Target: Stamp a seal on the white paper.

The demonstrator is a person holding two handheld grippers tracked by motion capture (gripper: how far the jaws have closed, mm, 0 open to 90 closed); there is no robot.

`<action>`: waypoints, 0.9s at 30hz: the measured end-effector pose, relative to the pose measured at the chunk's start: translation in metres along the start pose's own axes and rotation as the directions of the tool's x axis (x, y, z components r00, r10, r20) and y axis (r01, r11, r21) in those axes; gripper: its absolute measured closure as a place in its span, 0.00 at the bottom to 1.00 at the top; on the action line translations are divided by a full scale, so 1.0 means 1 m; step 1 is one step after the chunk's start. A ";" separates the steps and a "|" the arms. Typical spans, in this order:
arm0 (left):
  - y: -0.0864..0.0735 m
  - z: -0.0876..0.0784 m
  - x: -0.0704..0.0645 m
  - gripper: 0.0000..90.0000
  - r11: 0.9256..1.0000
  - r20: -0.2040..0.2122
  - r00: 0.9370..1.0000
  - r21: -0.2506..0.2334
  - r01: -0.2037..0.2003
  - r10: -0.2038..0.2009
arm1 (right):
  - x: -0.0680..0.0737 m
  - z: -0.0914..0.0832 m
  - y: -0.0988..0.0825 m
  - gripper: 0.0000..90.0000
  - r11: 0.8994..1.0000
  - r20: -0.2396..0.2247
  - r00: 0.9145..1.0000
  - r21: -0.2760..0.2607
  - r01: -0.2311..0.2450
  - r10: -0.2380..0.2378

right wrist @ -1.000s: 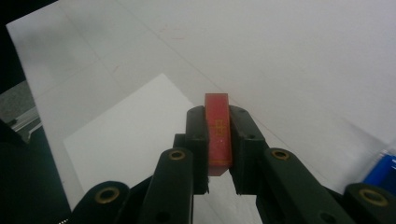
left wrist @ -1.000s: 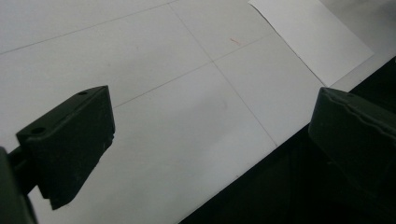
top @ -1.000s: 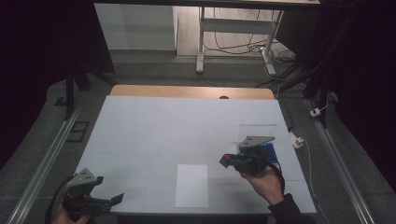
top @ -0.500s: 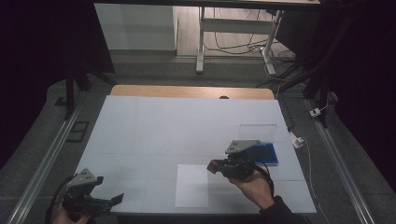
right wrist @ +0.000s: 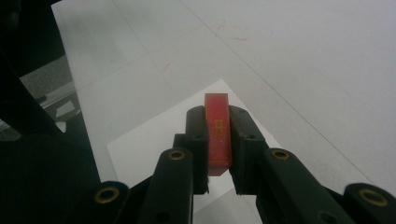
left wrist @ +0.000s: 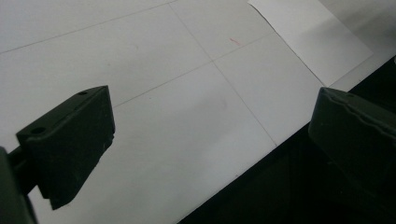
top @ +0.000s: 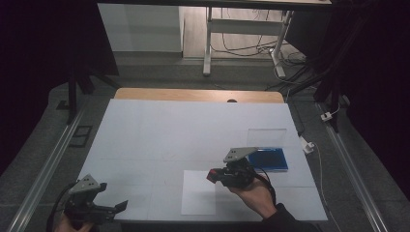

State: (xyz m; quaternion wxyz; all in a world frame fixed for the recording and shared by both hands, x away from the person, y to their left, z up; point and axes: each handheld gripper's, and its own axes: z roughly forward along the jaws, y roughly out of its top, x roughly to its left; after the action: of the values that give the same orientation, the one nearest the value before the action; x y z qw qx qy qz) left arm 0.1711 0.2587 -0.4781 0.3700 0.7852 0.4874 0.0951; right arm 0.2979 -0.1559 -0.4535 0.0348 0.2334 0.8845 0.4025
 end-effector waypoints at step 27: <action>0.000 0.000 0.000 0.01 1.000 0.001 1.000 0.003 -0.001 0.001 | 0.016 0.048 -0.005 0.89 0.981 -0.010 0.987 0.108 0.159 -0.159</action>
State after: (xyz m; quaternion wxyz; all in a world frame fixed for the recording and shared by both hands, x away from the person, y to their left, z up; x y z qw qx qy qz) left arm 0.1713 0.2586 -0.4783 0.3689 0.7860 0.4870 0.0940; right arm 0.2935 -0.1180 -0.4872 0.0536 0.1635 0.9207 0.3502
